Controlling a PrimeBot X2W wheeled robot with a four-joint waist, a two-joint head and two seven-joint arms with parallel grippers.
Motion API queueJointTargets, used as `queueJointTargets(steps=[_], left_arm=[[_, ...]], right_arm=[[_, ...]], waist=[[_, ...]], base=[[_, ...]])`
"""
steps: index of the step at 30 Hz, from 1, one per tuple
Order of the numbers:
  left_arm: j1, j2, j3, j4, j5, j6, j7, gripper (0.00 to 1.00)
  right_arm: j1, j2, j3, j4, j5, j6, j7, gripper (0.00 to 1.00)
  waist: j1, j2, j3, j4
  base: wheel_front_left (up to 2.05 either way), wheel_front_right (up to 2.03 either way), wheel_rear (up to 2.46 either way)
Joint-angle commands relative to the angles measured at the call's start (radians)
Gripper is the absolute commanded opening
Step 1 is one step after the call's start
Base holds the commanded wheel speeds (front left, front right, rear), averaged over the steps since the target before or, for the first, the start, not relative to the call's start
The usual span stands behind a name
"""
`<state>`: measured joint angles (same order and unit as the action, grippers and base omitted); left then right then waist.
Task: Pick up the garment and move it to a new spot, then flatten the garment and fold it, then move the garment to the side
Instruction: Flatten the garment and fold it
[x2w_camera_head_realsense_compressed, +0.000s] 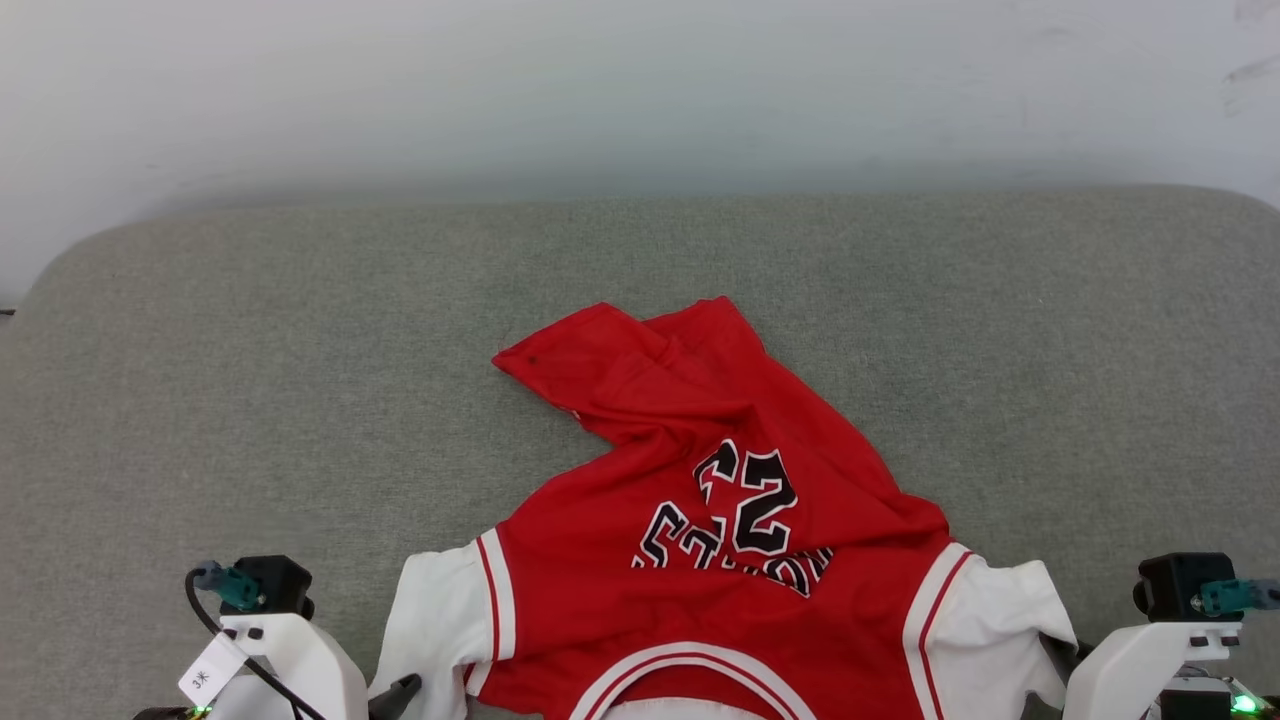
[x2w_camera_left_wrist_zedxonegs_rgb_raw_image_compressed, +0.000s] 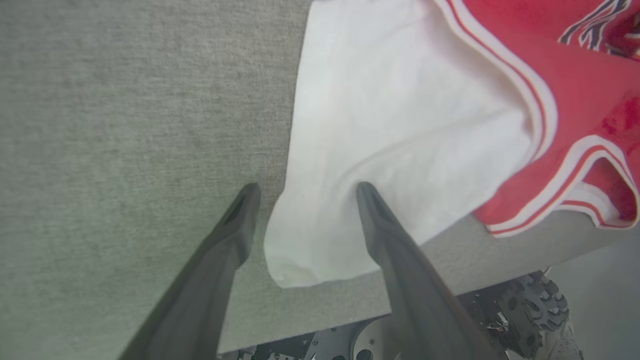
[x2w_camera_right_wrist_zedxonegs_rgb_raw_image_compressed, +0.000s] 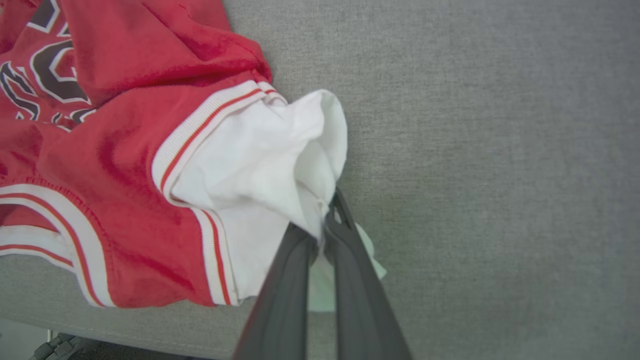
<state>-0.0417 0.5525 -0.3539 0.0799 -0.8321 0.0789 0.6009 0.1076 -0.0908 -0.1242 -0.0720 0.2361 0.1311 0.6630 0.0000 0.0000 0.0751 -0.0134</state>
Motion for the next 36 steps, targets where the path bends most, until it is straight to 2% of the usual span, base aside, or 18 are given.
queueJointTargets(steps=[1,8,9,12,15,19,24,28,36], left_arm=[[-0.007,-0.002,-0.003,0.004,-0.008,-0.004,0.008,1.00],[-0.012,-0.031,-0.056,0.074,-0.033,-0.023,0.079,1.00],[-0.010,-0.040,-0.065,0.090,-0.038,-0.027,0.085,0.84],[-0.013,-0.078,-0.088,0.136,-0.050,-0.047,0.084,0.00],[-0.023,-0.105,-0.094,0.160,-0.052,-0.068,0.059,0.00],[-0.046,-0.089,-0.063,0.183,-0.018,-0.070,-0.031,0.00],[-0.068,-0.053,-0.021,0.133,0.040,-0.051,-0.153,0.00],[-0.092,-0.033,0.011,0.055,0.098,-0.019,-0.245,0.00],[-0.228,-0.058,0.087,-0.006,0.150,-0.006,-0.439,0.00]], right_arm=[[-0.010,0.004,0.000,-0.002,-0.005,-0.001,-0.004,0.00],[-0.026,0.016,0.001,0.004,-0.002,-0.001,-0.013,0.00],[-0.028,0.017,0.002,0.003,-0.002,-0.001,-0.015,0.00],[-0.035,0.021,0.001,0.002,-0.003,-0.001,-0.023,0.00],[-0.043,0.021,-0.005,-0.003,-0.008,-0.001,-0.038,0.00],[-0.051,0.009,-0.007,-0.005,-0.011,-0.001,-0.076,0.00],[-0.057,0.002,-0.012,0.004,-0.017,-0.001,-0.124,0.00],[-0.088,0.000,-0.019,0.011,-0.029,-0.001,-0.160,0.00],[-0.235,-0.009,-0.020,0.030,-0.062,-0.001,-0.216,0.00]], waist=[[0.0000,0.0000,0.016,-0.011],[0.0000,0.0000,0.050,-0.019],[0.0000,0.0000,0.054,-0.020],[0.0000,0.0000,0.060,-0.019],[0.0000,0.0000,0.055,-0.012],[0.0000,0.0000,0.028,0.000],[0.0000,0.0000,-0.016,0.015],[0.0000,0.0000,-0.042,0.021],[0.0000,0.0000,-0.059,0.018]], base=[[0.00,0.00,0.00],[0.00,0.00,0.00],[0.00,0.00,0.00],[0.00,0.00,0.00],[0.00,0.00,0.00],[0.00,0.00,0.00],[0.00,0.00,0.00],[0.00,0.00,0.00],[0.00,0.00,0.00]])
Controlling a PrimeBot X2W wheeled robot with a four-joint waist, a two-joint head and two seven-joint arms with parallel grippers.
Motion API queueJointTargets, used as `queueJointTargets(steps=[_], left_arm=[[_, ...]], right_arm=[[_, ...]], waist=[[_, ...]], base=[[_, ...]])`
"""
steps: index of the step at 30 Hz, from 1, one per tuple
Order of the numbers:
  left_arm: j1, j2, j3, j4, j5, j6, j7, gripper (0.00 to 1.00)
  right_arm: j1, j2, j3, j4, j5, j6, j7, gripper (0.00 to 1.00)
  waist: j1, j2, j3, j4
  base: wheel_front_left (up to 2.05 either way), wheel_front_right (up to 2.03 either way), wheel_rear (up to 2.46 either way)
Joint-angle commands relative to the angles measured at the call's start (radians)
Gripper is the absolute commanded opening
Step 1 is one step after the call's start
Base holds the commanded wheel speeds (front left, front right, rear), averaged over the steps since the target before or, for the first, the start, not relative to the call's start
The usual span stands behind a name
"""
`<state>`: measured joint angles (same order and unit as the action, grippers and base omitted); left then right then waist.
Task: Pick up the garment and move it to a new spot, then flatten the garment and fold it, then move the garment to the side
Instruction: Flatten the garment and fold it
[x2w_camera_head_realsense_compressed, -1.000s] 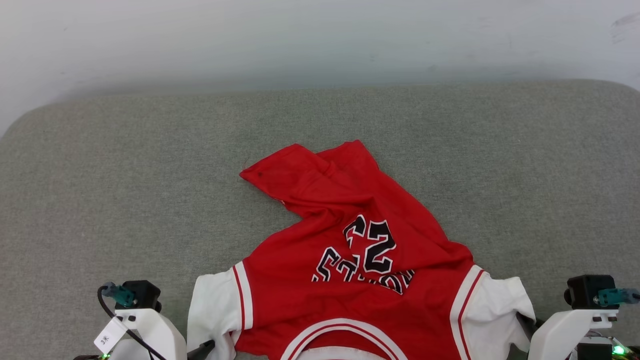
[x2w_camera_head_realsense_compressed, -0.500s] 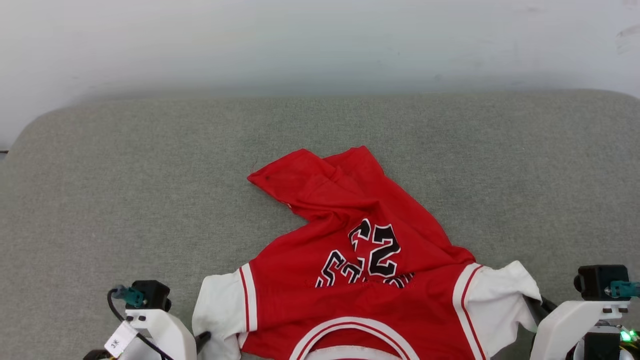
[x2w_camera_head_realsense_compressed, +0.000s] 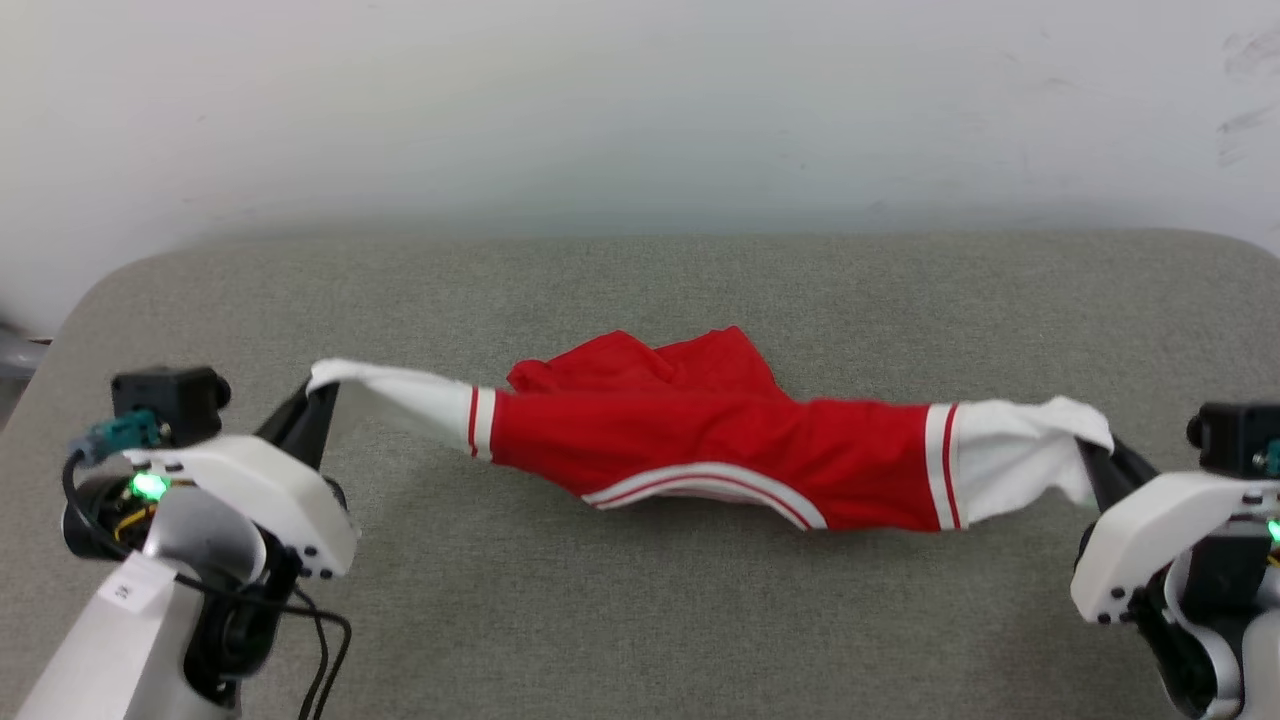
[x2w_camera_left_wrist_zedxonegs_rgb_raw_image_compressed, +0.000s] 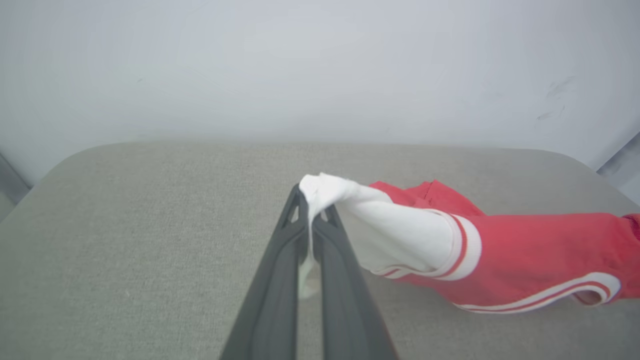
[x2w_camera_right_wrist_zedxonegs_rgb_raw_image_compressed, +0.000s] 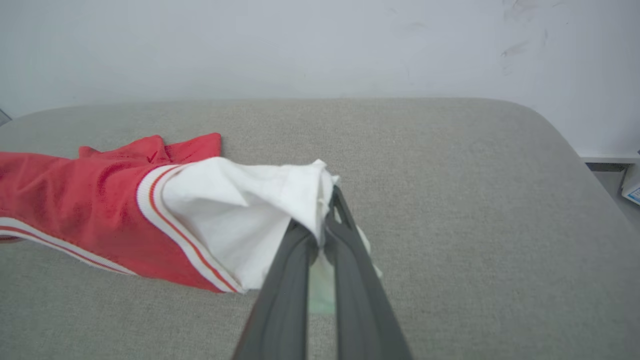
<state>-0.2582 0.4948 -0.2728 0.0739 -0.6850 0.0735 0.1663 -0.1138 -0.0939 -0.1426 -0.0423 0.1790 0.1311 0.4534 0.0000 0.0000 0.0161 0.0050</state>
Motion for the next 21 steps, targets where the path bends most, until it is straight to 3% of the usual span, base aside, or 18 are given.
queueJointTargets(steps=[1,10,21], left_arm=[[-0.035,-0.009,0.008,0.005,0.004,0.000,-0.014,0.00],[-0.351,-0.067,0.004,0.125,0.045,-0.026,-0.084,0.00],[-0.795,-0.102,0.015,0.367,0.076,-0.091,-0.172,0.00]], right_arm=[[-0.039,-0.005,0.001,0.006,-0.007,-0.001,-0.012,0.00],[-0.346,-0.032,0.030,0.096,-0.029,-0.001,-0.082,0.00],[-0.781,-0.088,0.056,0.302,-0.079,-0.001,-0.197,0.00]], waist=[[0.0000,0.0000,0.000,-0.002],[0.0000,0.0000,0.059,-0.010],[0.0000,0.0000,0.235,-0.025]], base=[[0.00,0.00,0.00],[0.00,0.00,0.00],[0.00,0.00,0.00]])
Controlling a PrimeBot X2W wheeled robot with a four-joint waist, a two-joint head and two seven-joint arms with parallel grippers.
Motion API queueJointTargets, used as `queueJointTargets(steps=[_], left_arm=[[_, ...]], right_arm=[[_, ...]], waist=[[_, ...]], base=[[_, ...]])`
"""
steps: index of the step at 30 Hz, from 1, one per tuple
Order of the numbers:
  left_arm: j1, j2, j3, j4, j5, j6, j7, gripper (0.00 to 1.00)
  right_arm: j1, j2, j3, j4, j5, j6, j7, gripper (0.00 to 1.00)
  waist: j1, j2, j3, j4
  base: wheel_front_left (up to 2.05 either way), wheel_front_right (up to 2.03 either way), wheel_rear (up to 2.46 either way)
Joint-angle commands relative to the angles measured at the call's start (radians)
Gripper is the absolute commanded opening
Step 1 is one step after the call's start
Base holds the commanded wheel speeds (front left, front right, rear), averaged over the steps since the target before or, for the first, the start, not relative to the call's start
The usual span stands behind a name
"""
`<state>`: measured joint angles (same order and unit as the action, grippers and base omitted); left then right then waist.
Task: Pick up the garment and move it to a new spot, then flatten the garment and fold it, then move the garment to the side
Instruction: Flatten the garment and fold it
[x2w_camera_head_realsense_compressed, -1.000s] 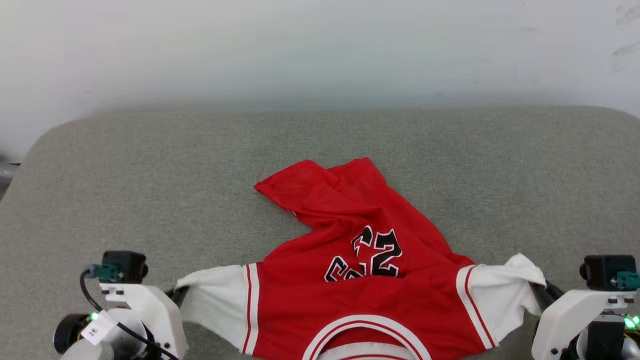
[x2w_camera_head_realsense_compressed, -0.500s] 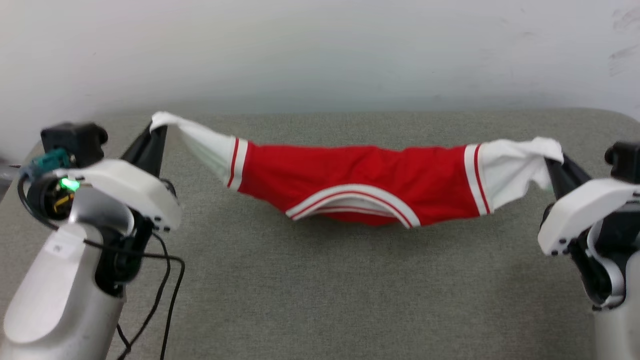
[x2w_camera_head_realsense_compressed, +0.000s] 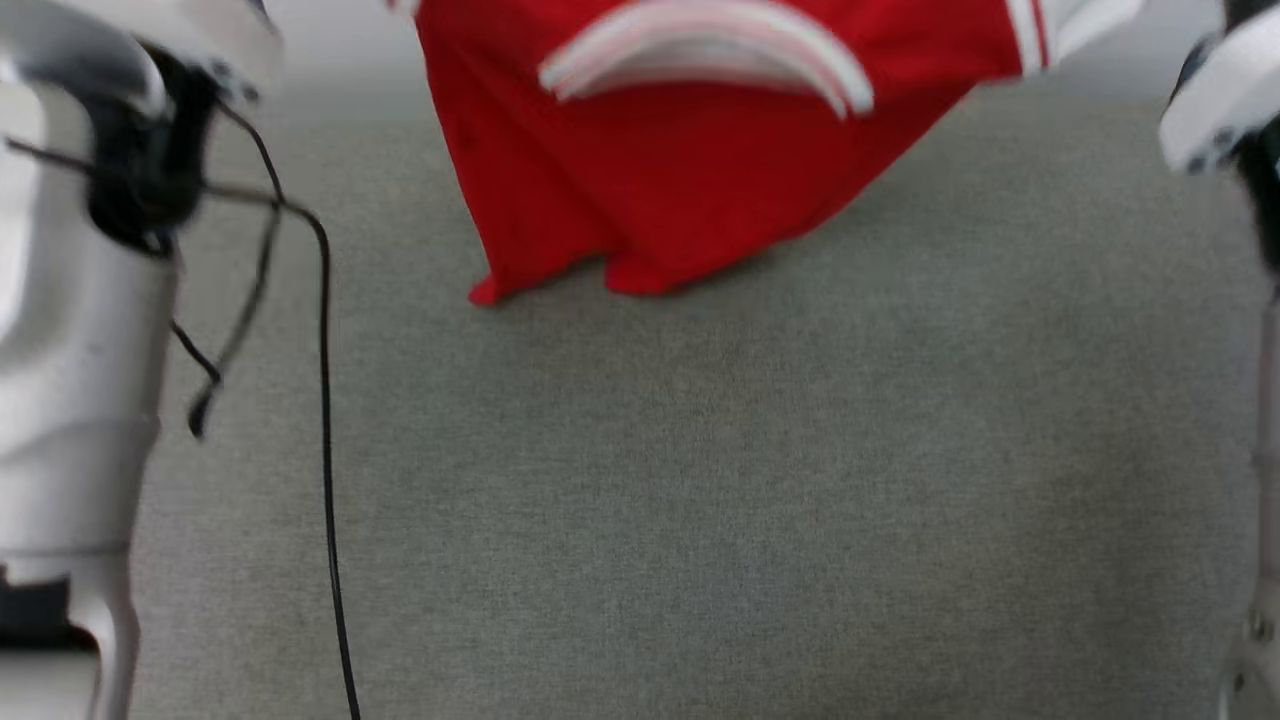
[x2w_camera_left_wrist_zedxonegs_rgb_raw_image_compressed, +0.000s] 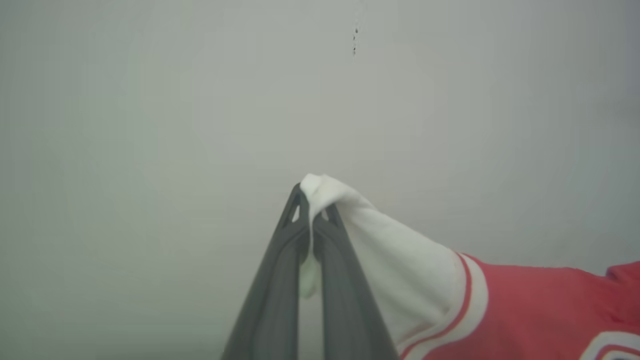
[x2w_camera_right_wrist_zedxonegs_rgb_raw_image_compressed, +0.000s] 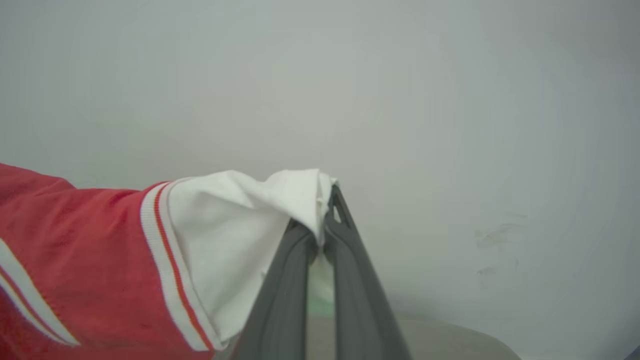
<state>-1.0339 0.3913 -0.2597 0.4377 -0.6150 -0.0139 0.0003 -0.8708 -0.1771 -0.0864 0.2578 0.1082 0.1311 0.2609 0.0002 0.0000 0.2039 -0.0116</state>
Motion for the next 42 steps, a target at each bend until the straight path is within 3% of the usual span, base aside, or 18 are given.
queueJointTargets(steps=[1,11,16,19,24,33,42], left_arm=[[-0.055,0.003,0.001,0.025,0.012,-0.009,-0.016,0.00],[-0.354,0.027,0.021,0.199,0.041,-0.049,-0.113,0.00],[-0.415,0.033,0.025,0.264,0.031,-0.063,-0.128,0.00],[-0.442,0.031,0.013,0.350,0.022,-0.081,-0.131,0.00],[-0.428,0.011,-0.002,0.457,-0.001,-0.100,-0.149,0.00],[-0.318,-0.024,-0.028,0.572,-0.069,-0.117,-0.188,0.00],[-0.043,-0.030,-0.101,0.528,-0.199,-0.118,-0.227,0.00]], right_arm=[[-0.064,-0.005,0.000,0.025,-0.012,-0.001,-0.018,0.00],[-0.440,0.004,0.022,0.206,-0.063,-0.001,-0.121,0.00],[-0.532,0.016,0.037,0.273,-0.075,-0.001,-0.154,0.00],[-0.583,0.043,0.062,0.373,-0.074,-0.001,-0.186,0.00],[-0.574,0.074,0.077,0.504,-0.057,-0.001,-0.238,0.00],[-0.476,0.092,0.088,0.682,-0.001,-0.001,-0.315,0.00],[-0.255,0.084,0.106,0.809,0.102,-0.001,-0.390,0.00]], waist=[[-0.0002,0.0000,0.066,-0.011],[-0.0002,0.0000,0.232,-0.044],[-0.0002,0.0000,0.286,-0.058],[-0.0002,0.0000,0.341,-0.067],[-0.0002,0.0000,0.382,-0.069],[-0.0002,0.0000,0.361,-0.060],[-0.0002,0.0000,0.250,-0.047]], base=[[0.00,0.00,0.00],[0.00,0.00,0.00],[0.00,0.00,0.00],[0.00,0.00,0.00],[0.00,0.00,0.00],[0.00,0.00,0.00],[0.00,0.00,0.00]])
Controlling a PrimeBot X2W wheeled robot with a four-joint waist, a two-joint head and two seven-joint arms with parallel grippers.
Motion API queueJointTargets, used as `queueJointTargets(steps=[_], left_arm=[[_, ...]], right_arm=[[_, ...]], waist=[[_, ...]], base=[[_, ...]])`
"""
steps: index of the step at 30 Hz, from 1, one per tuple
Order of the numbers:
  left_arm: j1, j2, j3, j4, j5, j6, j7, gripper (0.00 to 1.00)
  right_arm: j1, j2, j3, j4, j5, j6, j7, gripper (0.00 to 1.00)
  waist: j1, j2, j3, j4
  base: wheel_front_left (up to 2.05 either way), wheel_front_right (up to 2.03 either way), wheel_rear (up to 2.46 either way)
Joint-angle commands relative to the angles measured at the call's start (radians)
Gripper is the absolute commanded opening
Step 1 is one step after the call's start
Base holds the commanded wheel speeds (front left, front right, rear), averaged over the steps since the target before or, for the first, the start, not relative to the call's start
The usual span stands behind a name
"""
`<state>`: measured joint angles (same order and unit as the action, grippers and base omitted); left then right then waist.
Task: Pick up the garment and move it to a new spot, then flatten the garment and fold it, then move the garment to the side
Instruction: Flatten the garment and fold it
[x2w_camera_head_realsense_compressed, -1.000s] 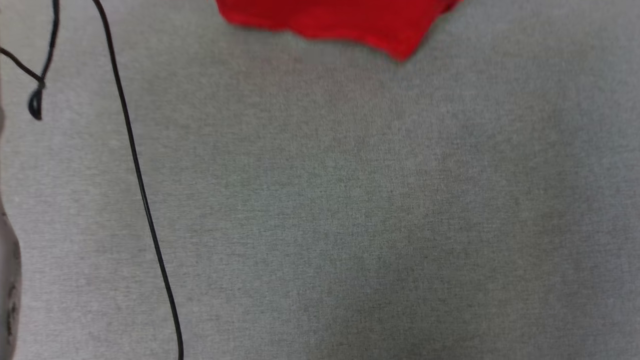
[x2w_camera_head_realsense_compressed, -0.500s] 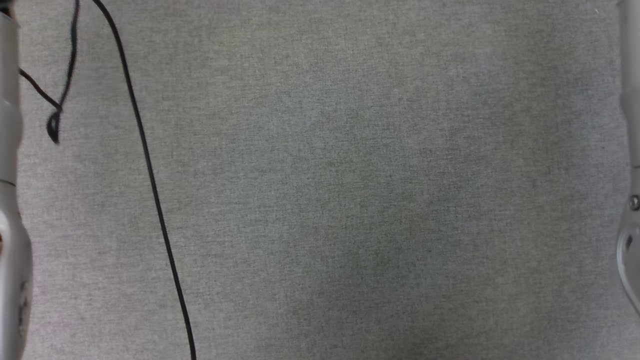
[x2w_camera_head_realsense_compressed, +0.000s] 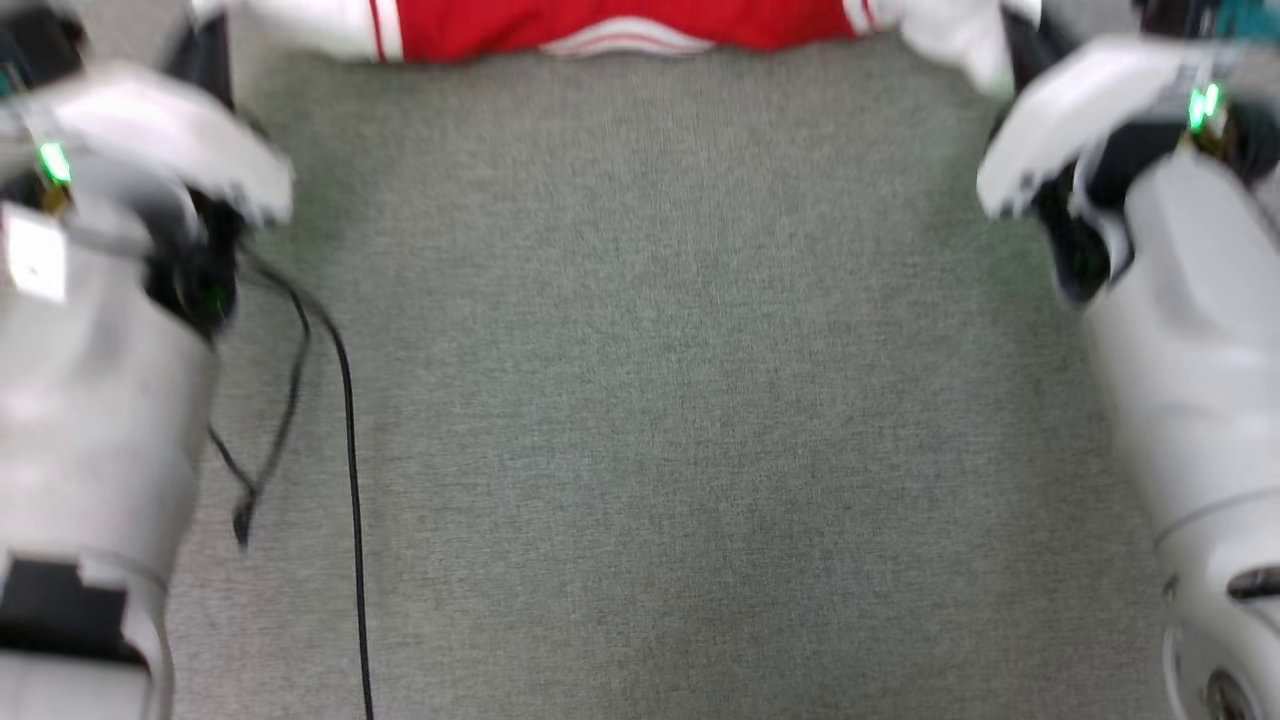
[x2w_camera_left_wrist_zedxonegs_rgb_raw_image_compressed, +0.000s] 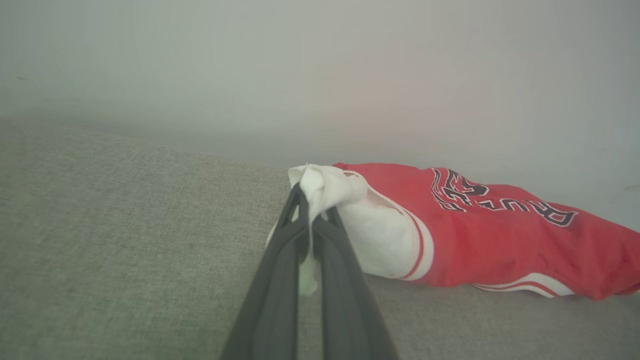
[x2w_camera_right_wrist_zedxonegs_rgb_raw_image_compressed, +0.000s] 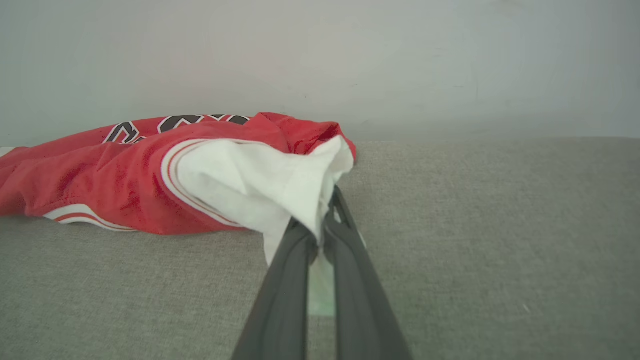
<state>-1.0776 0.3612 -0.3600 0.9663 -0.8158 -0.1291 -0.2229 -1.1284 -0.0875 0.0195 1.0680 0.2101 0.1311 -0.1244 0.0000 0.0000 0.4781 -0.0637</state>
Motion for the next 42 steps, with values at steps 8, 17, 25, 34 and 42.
queueJointTargets(steps=[8,17,25,34,42], left_arm=[[0.266,0.021,-0.009,-0.086,-0.063,-0.002,-0.038,0.00],[0.597,0.035,0.049,-0.263,-0.028,0.041,-0.044,0.00],[0.925,0.063,0.078,-0.543,-0.031,0.175,-0.024,0.00],[1.229,0.130,0.090,-0.912,-0.040,0.348,0.083,0.00],[1.370,0.159,0.083,-1.062,-0.055,0.420,0.149,0.00]], right_arm=[[0.212,-0.049,0.075,-0.018,0.136,-0.001,-0.003,0.00],[0.501,-0.130,0.156,-0.156,0.249,-0.001,0.044,0.00],[0.788,-0.163,0.103,-0.349,0.270,-0.001,0.112,0.00],[1.133,-0.098,-0.098,-0.678,0.178,-0.001,0.291,0.00],[1.393,0.016,-0.212,-0.971,0.073,-0.001,0.495,0.00]], waist=[[0.0000,0.0000,-0.168,0.014],[0.0000,0.0000,-0.337,0.027],[0.0000,0.0000,-0.440,0.037],[0.0000,0.0000,-0.497,0.069],[0.0000,0.0000,-0.501,0.091]], base=[[0.00,0.00,0.00],[0.00,0.00,0.00],[0.00,0.00,0.00],[0.00,0.00,0.00],[0.00,0.00,0.00]])
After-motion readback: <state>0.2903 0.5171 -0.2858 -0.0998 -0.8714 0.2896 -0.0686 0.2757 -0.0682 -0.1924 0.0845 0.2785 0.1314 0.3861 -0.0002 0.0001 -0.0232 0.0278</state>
